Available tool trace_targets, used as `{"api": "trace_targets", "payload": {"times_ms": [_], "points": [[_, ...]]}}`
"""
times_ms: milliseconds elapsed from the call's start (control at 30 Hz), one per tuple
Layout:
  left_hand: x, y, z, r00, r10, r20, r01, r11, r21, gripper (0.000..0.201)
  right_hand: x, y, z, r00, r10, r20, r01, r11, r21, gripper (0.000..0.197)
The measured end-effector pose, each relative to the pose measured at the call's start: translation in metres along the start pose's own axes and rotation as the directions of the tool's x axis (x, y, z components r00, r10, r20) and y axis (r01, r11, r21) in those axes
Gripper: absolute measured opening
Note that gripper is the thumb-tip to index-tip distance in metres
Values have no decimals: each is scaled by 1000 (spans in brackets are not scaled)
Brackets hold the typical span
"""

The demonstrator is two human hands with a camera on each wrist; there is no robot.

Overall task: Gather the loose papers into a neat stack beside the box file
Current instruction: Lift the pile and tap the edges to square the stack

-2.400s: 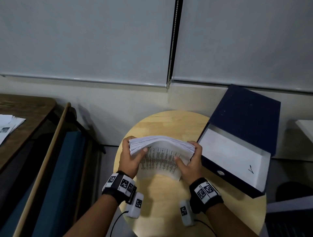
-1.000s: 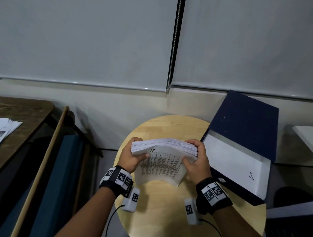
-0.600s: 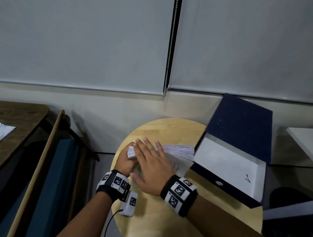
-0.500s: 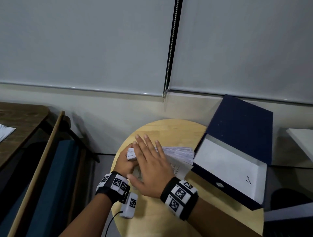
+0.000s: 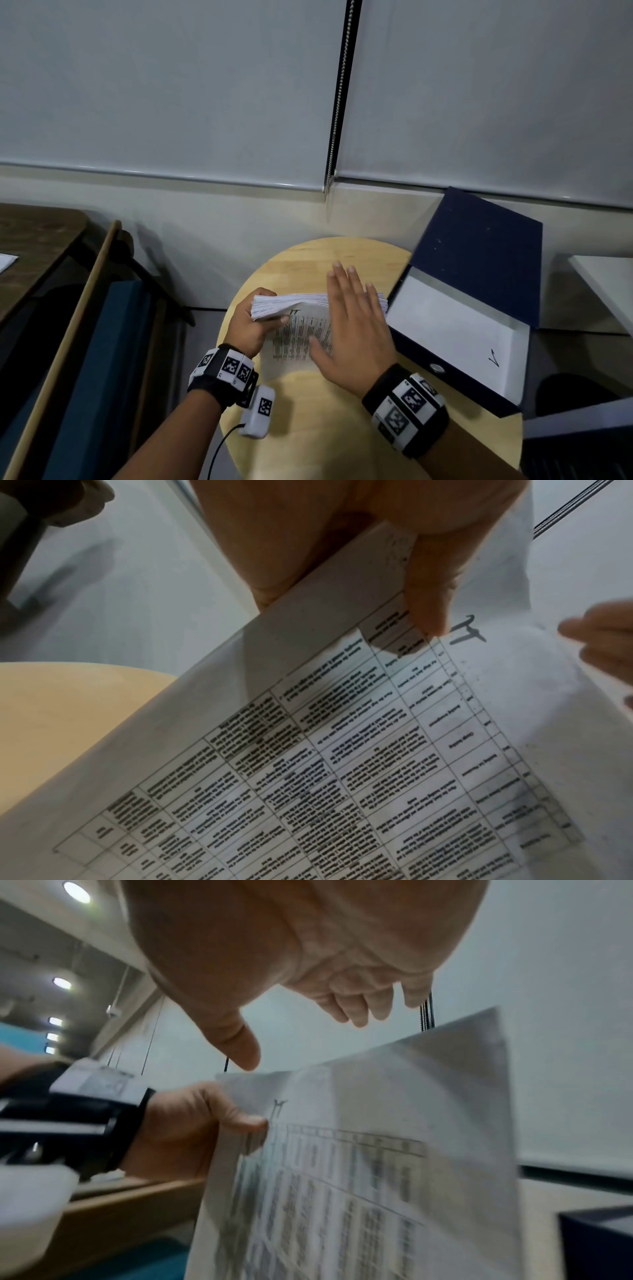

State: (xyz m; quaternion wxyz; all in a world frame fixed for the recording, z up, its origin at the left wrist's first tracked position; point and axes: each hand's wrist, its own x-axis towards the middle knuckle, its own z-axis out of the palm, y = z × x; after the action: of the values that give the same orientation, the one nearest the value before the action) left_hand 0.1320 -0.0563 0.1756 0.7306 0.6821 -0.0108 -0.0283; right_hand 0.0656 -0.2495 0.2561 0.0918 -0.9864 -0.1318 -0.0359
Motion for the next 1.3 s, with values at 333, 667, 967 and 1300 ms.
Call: {"api": "trace_targets", "payload": {"times_ms": [333,667,967,1300], "points": [[-4,8,0,1000,-13,-14,14,1000,8,33,-7,33,-15,995,100,28,-100,995,23,88],[-5,12,-9,995,12,-94,-13,1000,-12,33,-1,56,29,925,363,116,-278,433,858,33],[-20,17,7,948,161,-274,-128,982,136,31,1,15,41,901,413,-136,-105,511,853,23],[-31,9,1,961,2,-278,52,981,187,33,4,12,44,875,450,178,-400,466,789,51]]}}
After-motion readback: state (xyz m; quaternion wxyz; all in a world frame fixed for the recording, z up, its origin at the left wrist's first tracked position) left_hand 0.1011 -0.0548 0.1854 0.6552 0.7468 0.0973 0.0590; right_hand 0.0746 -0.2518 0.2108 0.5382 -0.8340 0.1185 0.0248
